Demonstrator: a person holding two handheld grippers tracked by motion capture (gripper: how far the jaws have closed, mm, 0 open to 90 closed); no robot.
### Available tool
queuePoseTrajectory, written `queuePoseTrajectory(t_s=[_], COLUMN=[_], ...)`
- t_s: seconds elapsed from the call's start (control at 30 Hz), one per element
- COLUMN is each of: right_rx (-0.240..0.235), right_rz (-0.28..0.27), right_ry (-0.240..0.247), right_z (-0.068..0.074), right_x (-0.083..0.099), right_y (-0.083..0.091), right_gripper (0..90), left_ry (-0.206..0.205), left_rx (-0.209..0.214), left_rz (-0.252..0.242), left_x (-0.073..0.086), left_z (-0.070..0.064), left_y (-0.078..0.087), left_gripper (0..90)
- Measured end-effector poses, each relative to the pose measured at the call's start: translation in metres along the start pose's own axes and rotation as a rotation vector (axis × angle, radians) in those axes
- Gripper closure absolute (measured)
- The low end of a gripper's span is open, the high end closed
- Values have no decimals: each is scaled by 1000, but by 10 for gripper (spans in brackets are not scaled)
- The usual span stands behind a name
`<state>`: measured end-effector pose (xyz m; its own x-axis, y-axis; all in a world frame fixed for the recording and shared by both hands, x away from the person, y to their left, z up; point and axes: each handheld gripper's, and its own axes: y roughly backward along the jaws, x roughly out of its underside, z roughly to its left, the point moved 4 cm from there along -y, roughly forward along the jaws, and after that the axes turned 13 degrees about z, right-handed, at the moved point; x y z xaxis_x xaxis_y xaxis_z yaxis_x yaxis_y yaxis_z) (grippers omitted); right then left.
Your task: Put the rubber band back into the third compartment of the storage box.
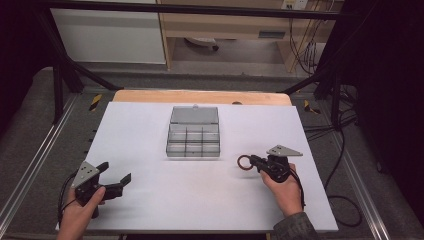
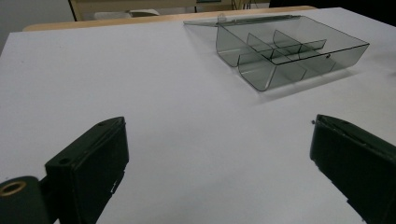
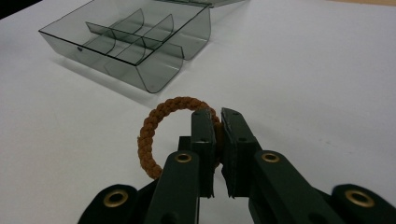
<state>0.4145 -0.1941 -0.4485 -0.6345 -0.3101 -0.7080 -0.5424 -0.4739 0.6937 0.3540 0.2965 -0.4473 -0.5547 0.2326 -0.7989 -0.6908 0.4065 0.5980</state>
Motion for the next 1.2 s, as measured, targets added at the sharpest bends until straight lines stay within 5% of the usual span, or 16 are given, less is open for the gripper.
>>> queuePoseTrajectory(t_s=[0.47, 1.2], right_rx=[-57, -18], right_rz=[-24, -46], right_ry=[105, 166], right_z=[42, 49], right_x=[-35, -88], right_y=[-7, -9], right_gripper=[844, 845], left_ry=[-1, 1], left_rx=[5, 14], left_rz=[-1, 4], left_x=[0, 0], left_z=[-1, -2], left_y=[0, 0], left_gripper=[41, 42])
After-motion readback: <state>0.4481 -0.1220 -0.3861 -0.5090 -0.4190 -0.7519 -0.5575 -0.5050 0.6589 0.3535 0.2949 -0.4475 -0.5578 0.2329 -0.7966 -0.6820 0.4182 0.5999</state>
